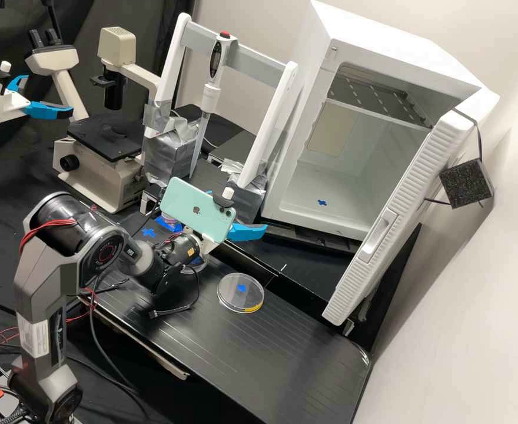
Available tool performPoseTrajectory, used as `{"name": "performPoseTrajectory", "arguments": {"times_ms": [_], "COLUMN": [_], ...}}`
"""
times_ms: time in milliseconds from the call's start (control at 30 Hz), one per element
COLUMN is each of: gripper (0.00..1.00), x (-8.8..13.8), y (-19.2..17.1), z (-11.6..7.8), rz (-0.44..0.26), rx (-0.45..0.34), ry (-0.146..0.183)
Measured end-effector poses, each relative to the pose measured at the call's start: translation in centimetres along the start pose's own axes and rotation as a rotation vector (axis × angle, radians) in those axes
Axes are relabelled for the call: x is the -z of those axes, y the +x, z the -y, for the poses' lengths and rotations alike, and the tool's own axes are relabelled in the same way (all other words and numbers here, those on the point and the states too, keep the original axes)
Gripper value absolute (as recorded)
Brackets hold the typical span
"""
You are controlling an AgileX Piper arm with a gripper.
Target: Open the bottle
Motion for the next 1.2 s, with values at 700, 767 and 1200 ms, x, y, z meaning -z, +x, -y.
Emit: {"name": "performPoseTrajectory", "arguments": {"times_ms": [700, 767, 1200], "gripper": [1.0, 1.0, 1.0], "x": [2.8, 3.3, 4.5], "y": [-6.3, -6.7, -6.9], "z": [-0.5, 0.0, 3.9], "rz": [-0.174, -0.207, -0.236], "rx": [-0.017, -0.006, 0.114], "ry": [0.055, 0.053, -0.038]}}
